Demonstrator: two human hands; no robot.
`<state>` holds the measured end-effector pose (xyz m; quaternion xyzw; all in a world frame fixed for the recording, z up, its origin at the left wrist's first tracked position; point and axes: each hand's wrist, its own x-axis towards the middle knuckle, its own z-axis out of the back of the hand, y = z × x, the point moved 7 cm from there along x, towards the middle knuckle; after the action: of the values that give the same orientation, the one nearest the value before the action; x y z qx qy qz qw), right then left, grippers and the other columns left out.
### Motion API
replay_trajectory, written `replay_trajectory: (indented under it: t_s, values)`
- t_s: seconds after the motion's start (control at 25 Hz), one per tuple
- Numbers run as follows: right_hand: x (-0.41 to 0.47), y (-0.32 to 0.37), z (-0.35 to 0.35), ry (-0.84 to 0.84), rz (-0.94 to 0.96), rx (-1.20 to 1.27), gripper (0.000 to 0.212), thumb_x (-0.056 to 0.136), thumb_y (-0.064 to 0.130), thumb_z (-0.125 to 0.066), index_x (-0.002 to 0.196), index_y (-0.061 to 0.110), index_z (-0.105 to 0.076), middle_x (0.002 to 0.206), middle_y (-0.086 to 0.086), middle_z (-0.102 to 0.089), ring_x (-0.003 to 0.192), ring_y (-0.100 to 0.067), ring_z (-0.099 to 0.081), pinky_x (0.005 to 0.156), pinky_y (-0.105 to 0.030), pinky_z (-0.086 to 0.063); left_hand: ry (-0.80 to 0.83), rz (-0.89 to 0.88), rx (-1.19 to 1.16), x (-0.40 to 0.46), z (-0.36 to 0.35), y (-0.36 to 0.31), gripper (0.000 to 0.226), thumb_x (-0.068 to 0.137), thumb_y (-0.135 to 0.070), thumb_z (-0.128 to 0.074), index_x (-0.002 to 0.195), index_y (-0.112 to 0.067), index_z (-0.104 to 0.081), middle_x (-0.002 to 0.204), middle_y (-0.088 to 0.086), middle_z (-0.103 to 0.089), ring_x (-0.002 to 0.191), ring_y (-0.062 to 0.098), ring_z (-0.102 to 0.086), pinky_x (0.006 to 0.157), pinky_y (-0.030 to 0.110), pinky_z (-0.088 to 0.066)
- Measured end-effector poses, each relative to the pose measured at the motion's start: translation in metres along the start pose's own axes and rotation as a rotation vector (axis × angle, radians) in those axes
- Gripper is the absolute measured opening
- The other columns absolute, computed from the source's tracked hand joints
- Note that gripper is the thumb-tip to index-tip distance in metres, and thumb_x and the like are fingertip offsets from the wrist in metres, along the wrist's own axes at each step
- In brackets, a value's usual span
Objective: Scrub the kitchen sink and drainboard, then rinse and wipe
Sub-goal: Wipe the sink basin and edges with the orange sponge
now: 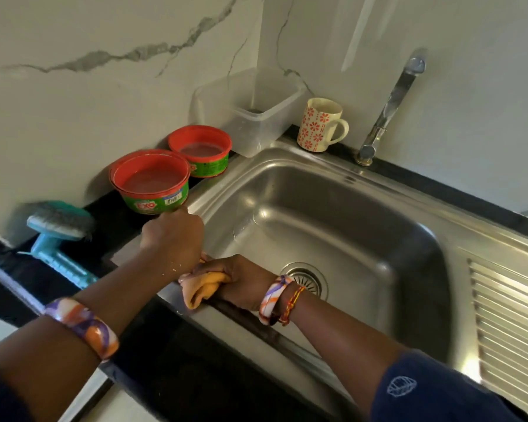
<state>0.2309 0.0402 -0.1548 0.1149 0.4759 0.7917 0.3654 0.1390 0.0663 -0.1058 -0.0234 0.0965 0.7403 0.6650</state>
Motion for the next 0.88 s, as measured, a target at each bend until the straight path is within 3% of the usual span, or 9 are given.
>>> replay_trajectory:
  t_s: [0.16,0.28,0.36,0.44,0.52,0.6,0.68,0.76,0.88]
  values:
    - [-0.041,-0.008,0.008,0.026,-0.077,0.048,0.046,0.086,0.004,-0.063,0.131,0.013,-0.055,0.129,-0.006,-0.060,0.114,-0.005,-0.053,0.107,-0.019,-0.035,0.001,-0.007,0.107,-0.002,-0.005,-0.015,0.036,0.090,-0.018,-0.053,0.126,-0.013,-0.054,0.131,0.010,-0.044,0.122,0.028,-0.044,0.084,0.037,-0.046]
    - [-0.084,-0.031,0.013,0.092,-0.165,0.063,0.048,0.084,0.008,-0.065,0.131,0.015,-0.055,0.132,-0.002,-0.058,0.122,-0.008,-0.052,0.112,-0.029,-0.034,-0.023,-0.049,0.143,0.004,-0.003,-0.024,0.036,0.089,-0.015,-0.052,0.124,-0.013,-0.056,0.129,0.008,-0.048,0.121,0.028,-0.047,0.084,0.038,-0.048]
    - [-0.115,-0.041,0.016,0.123,-0.235,0.077,0.046,0.086,0.012,-0.065,0.130,0.019,-0.055,0.132,0.005,-0.057,0.124,-0.007,-0.051,0.113,-0.027,-0.033,-0.031,-0.066,0.139,0.010,-0.001,-0.028,0.036,0.088,-0.015,-0.053,0.124,-0.013,-0.056,0.128,0.008,-0.050,0.120,0.028,-0.049,0.083,0.037,-0.048]
    - [-0.145,-0.044,0.022,0.155,-0.302,0.069,0.033,0.087,0.018,-0.065,0.119,0.027,-0.063,0.114,0.018,-0.065,0.110,0.001,-0.058,0.105,-0.022,-0.039,-0.040,-0.073,0.131,0.017,0.002,-0.030,0.036,0.087,-0.015,-0.055,0.123,-0.012,-0.057,0.125,0.010,-0.055,0.117,0.028,-0.053,0.079,0.036,-0.049]
    - [-0.170,-0.046,0.030,0.211,-0.394,0.033,0.014,0.088,0.023,-0.063,0.093,0.036,-0.067,0.083,0.028,-0.066,0.084,0.010,-0.058,0.087,-0.016,-0.044,-0.073,-0.076,0.123,0.024,0.007,-0.029,0.033,0.087,-0.015,-0.056,0.120,-0.011,-0.059,0.122,0.012,-0.058,0.114,0.029,-0.057,0.079,0.036,-0.050]
    - [-0.194,-0.057,0.041,0.281,-0.582,-0.075,0.017,0.092,0.034,-0.055,0.077,0.034,-0.061,0.069,0.019,-0.060,0.069,0.005,-0.052,0.072,-0.015,-0.040,-0.103,-0.098,0.121,0.032,0.009,-0.025,0.031,0.088,-0.013,-0.054,0.118,-0.011,-0.060,0.120,0.013,-0.060,0.112,0.030,-0.058,0.081,0.038,-0.050]
    - [-0.215,-0.078,0.052,0.355,-0.811,-0.292,0.035,0.094,0.050,-0.043,0.085,0.023,-0.064,0.081,0.010,-0.059,0.074,-0.007,-0.052,0.072,-0.019,-0.040,-0.125,-0.149,0.116,0.038,0.010,-0.019,0.030,0.087,-0.012,-0.053,0.117,-0.013,-0.061,0.117,0.013,-0.061,0.110,0.031,-0.059,0.081,0.038,-0.051]
    - [-0.221,-0.099,0.055,0.377,-1.007,-0.401,0.060,0.091,0.062,-0.035,0.110,0.014,-0.065,0.110,-0.002,-0.064,0.098,-0.017,-0.060,0.089,-0.027,-0.045,-0.136,-0.196,0.089,0.043,0.010,-0.015,0.032,0.087,-0.012,-0.054,0.118,-0.015,-0.063,0.117,0.013,-0.061,0.110,0.031,-0.059,0.084,0.038,-0.050]
    - [-0.198,-0.111,0.029,0.281,-1.137,-0.205,0.099,0.072,0.086,-0.028,0.132,0.011,-0.053,0.139,-0.010,-0.051,0.128,-0.025,-0.047,0.111,-0.036,-0.034,-0.141,-0.267,0.103,0.049,0.007,-0.013,0.032,0.087,-0.015,-0.055,0.118,-0.016,-0.064,0.116,0.012,-0.063,0.109,0.030,-0.060,0.086,0.037,-0.050]
